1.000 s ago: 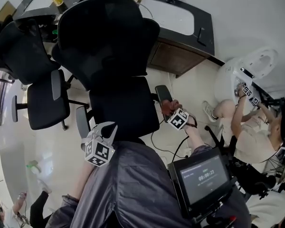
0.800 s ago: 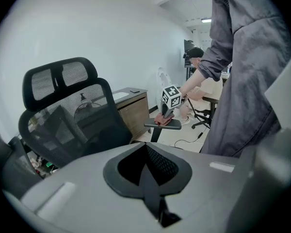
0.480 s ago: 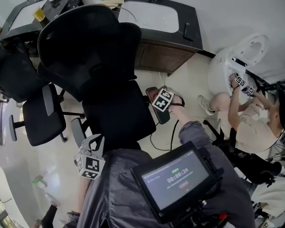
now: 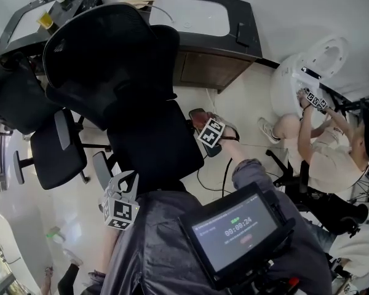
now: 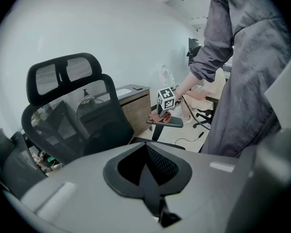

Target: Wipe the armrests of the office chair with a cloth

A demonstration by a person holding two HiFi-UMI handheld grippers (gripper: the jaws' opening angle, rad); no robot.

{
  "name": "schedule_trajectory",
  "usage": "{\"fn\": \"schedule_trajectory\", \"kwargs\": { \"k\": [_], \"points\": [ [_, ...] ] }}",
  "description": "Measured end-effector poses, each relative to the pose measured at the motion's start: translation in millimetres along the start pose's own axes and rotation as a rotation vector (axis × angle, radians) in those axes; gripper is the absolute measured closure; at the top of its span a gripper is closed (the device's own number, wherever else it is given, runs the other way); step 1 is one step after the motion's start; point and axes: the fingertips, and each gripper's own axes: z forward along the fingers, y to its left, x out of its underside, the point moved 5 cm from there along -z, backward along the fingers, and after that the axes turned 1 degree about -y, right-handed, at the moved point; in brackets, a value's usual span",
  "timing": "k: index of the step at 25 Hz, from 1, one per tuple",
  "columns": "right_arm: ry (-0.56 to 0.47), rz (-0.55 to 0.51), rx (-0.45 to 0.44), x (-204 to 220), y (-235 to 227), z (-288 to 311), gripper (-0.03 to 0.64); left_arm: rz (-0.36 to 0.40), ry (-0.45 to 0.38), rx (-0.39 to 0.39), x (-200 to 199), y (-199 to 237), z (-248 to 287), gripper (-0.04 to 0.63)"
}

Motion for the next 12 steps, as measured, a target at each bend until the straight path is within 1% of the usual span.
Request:
{"fn": "schedule_trajectory", "kwargs": {
  "k": [3,8,12],
  "points": [
    [-0.005,0.030,-0.018,14.3,15.9,-9.5,0.570,0.020,-0.012,0.020,-2.4,-4.5,2.8,0.578],
    [-0.001,0.038,-0.056,44.7,48.0,-21.8,0.570,0.043,-0.027,0.044,-9.2,-17.5,6.6,0.578],
    [0.008,0.060,-0.072,77.4,57.1,-35.7,0.570,0.069,-0.043,0.069,-22.3,-31.4,14.7,0.578]
  ]
}}
